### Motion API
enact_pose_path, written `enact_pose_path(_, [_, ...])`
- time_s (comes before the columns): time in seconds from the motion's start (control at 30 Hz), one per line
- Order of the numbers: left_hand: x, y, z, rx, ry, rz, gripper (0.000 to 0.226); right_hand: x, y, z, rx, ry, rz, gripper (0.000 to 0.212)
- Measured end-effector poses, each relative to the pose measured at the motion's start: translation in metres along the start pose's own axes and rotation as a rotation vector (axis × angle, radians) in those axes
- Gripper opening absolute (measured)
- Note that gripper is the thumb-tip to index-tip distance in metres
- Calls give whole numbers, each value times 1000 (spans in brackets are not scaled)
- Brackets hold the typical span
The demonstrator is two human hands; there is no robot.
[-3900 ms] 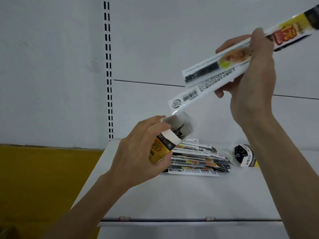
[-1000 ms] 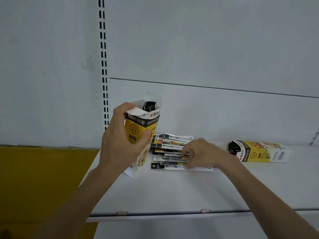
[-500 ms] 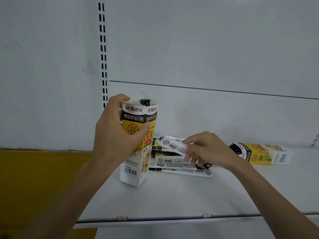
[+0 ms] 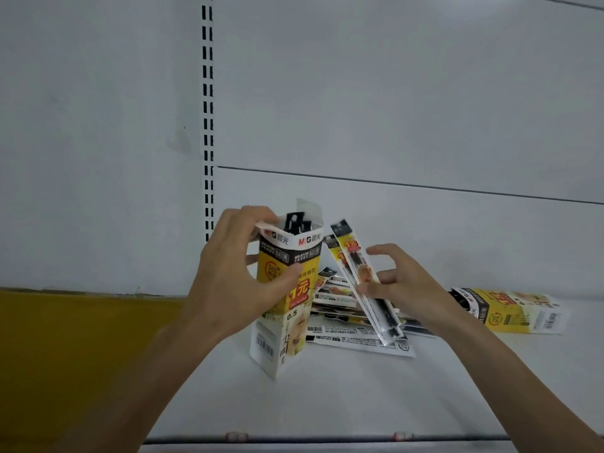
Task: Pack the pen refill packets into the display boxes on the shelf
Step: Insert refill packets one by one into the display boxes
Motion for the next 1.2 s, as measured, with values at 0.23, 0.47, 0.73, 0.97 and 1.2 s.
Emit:
enact_pose_path(0.23, [1,0,12,-43,179,108,53,-8,48,1,-166,23,289,16])
enact_pose_path(0.47, [4,-14,13,-7,300,164,50,-43,122,-8,-481,-220,503,13])
enact_pose_path(0.73, [13,-21,0,50,283,54,49,-14,162,-18,-602,-15,610,13])
enact_pose_path(0.97, [12,-30,-2,122,217,30,60,0,161,-12,-634,-70,164,17])
enact_pose_path(1.2, [14,-21,-6,110,77,-32,50,26,134,0,-413,171,-106,10])
Point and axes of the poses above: each hand's wrist, its own z-axis towards the middle knuckle, its own x-axis out of the palm, y = z × x, the point moved 8 cm from there along z, towards the middle knuckle, and after that the axes turned 8 degrees about z, right-handed, at the moved point
